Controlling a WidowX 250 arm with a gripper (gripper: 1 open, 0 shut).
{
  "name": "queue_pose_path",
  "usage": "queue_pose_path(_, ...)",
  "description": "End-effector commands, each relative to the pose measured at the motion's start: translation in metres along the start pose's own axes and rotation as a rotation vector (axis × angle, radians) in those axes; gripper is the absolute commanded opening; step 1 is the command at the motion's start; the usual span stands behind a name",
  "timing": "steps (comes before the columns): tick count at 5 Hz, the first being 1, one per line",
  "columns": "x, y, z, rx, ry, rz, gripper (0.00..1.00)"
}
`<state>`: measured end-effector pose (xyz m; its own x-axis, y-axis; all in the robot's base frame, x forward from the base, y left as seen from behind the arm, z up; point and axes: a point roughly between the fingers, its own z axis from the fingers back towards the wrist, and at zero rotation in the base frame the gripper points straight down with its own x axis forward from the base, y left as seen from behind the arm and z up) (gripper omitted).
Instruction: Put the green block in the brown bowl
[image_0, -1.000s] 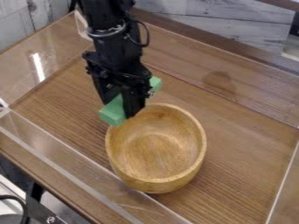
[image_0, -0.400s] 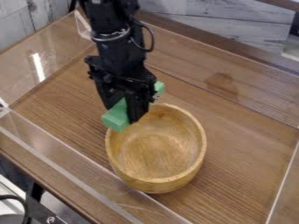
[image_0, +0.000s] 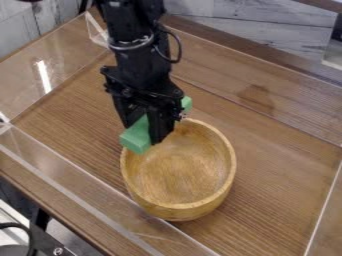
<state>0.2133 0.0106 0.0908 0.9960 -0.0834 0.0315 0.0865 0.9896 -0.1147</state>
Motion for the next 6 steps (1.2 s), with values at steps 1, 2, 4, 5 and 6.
queue_pose_path(1,0.003,-0.004,0.01,0.014,-0.042,0.004,0.0)
queue_pose_path(2,0.002,-0.007,0.009,0.015,-0.039,0.006,0.0)
queue_pose_path(4,0.0,-0.014,0.006,0.022,-0.037,0.009,0.0)
queue_pose_path(5,0.0,-0.017,0.005,0.023,-0.036,0.009,0.0)
queue_pose_path(6,-0.001,-0.02,0.003,0.024,-0.035,0.01,0.0)
